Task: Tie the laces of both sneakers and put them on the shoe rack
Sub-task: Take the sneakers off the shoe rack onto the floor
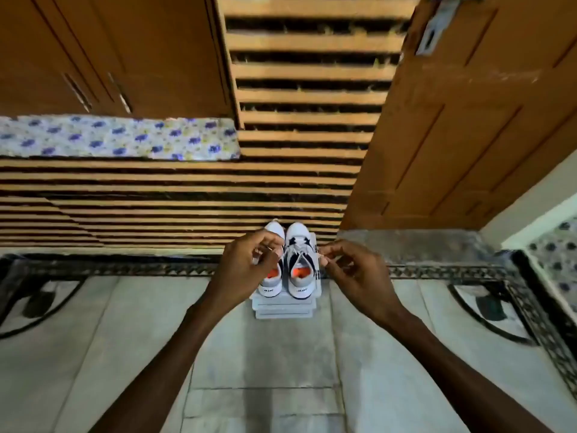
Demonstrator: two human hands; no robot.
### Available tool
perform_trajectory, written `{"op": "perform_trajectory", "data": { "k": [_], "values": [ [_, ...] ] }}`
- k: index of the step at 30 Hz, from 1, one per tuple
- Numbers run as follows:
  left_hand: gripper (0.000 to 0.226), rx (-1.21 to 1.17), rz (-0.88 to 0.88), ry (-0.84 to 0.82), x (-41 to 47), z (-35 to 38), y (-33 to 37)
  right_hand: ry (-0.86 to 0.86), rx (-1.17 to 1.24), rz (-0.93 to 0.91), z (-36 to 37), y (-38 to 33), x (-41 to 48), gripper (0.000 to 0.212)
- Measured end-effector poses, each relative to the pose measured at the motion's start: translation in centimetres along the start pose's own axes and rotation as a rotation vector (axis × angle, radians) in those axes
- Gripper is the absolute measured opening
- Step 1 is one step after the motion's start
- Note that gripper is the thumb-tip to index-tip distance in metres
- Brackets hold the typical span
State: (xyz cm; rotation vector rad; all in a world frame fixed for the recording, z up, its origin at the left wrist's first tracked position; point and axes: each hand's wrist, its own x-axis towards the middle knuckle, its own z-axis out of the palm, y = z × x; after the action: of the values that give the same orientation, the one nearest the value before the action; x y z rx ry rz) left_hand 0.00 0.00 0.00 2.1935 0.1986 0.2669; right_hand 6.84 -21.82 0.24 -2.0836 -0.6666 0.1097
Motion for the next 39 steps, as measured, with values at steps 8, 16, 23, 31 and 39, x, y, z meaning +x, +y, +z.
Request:
{"op": "perform_trajectory", "data": {
  "k": [8,16,23,31,39],
  "values": [
    [0.038,0.483,0.014,-0.213,5.4,16.2,-24.5,-0.265,-0.574,-0.012,17.0,23.3,4.1,0.047],
    [0.046,0.906,0.140,-0.140,5.6,21.8,-33.9,-0.256,-0.917,-0.171,24.2,31.4,5.9,0.051],
    [0.038,0.859,0.293,0.147,3.4,23.3,-34.3,0.006,-0.951,-0.304,25.7,31.3,3.8,0.032],
    [0.027,0.805,0.381,0.280,-4.4,21.2,-28.3,0.159,-0.923,-0.534,22.4,26.3,-4.9,0.029],
    [0.039,0.752,0.382,0.270,-19.3,25.8,-32.1,0.138,-0.890,-0.609,27.0,30.2,-19.7,0.026]
  ]
}}
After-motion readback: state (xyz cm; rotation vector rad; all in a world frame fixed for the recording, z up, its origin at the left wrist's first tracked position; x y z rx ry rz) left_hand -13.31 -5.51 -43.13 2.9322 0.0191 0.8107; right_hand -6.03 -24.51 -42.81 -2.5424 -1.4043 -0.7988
